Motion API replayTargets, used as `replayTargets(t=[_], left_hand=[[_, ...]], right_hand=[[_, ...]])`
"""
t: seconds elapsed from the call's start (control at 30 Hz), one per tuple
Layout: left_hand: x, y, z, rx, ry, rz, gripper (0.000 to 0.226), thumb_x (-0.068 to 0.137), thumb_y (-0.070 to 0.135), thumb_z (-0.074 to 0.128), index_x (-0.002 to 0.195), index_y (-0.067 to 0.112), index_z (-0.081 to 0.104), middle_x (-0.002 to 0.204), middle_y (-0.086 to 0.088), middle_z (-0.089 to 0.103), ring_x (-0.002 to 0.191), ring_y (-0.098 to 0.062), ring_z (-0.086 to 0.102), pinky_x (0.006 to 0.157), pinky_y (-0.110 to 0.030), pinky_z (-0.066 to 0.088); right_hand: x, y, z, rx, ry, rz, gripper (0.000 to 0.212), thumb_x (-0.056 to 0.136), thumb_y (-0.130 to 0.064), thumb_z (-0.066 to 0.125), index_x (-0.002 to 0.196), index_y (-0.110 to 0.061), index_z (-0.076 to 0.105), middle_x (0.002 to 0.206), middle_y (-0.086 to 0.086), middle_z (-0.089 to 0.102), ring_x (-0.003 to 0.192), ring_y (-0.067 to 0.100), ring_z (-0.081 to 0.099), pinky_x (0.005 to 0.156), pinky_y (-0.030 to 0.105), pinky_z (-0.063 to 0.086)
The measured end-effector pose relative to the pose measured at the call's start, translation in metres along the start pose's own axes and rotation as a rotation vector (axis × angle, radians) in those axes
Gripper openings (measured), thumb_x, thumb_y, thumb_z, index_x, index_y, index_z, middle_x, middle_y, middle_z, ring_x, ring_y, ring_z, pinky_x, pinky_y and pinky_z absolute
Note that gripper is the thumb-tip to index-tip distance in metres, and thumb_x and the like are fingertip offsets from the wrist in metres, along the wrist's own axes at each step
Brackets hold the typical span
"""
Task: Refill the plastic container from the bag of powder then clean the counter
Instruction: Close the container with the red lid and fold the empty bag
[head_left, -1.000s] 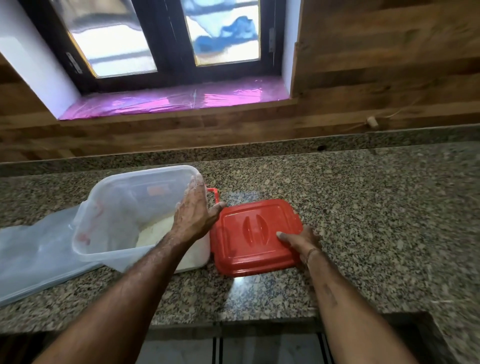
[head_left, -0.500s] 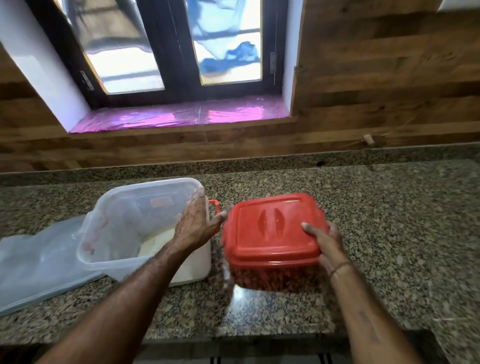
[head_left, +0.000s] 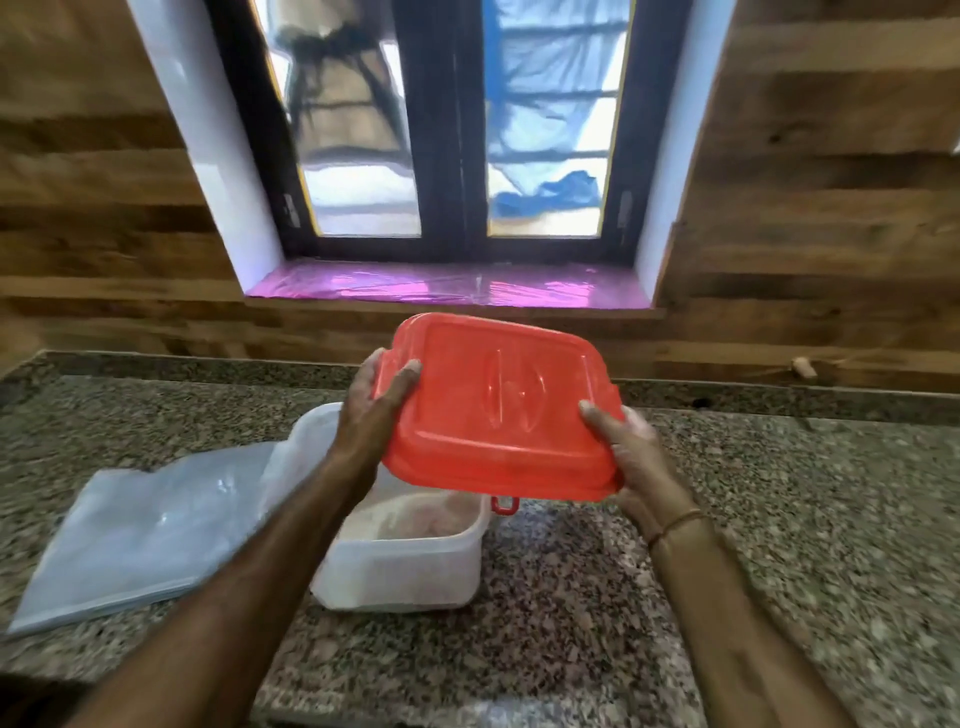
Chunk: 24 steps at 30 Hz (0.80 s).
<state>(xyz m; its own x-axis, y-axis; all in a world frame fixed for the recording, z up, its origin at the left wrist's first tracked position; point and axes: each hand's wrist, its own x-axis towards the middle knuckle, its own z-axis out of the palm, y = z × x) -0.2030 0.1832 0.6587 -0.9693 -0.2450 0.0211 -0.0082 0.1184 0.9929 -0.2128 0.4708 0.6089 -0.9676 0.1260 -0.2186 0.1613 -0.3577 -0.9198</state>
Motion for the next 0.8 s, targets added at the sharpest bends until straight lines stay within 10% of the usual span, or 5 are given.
replayTargets(t=[0.33,0.53,0.8], left_hand=[[0.011,-0.091,-0.132,0.225,0.173,-0.242,0.107,0.062,0.098,0.055,0.146,0.033,0.051,0.130,-0.006,0.071,0.110,-0.030,0.071,0.096,-0.052,0.058],[0.012,-0.091,-0.139,0.238,0.100,-0.268,0.100,0.081,0.081,0.053,0.159,0.022,0.035,0.153,-0.013,0.053,0.134,-0.035,0.056,0.111,-0.052,0.047],[0.024,-0.095,-0.146,0.285,-0.005,-0.254,0.084,0.095,0.064,0.055,0.162,0.019,0.029,0.153,-0.014,0.052,0.133,-0.034,0.056,0.107,-0.046,0.049]], right_hand=[[-0.012,0.087,0.118,-0.550,0.127,-0.075,0.083,0.061,-0.075,0.073,0.121,-0.018,0.063,0.105,0.004,0.075,0.093,0.024,0.074,0.084,0.045,0.064],[-0.025,0.090,0.128,-0.675,0.175,-0.057,0.059,0.085,-0.062,0.070,0.124,-0.019,0.060,0.107,0.005,0.071,0.091,0.022,0.071,0.069,0.034,0.059],[-0.031,0.091,0.131,-0.791,0.185,-0.008,0.062,0.088,-0.068,0.058,0.132,-0.026,0.048,0.116,0.004,0.066,0.100,0.027,0.069,0.089,0.052,0.061]])
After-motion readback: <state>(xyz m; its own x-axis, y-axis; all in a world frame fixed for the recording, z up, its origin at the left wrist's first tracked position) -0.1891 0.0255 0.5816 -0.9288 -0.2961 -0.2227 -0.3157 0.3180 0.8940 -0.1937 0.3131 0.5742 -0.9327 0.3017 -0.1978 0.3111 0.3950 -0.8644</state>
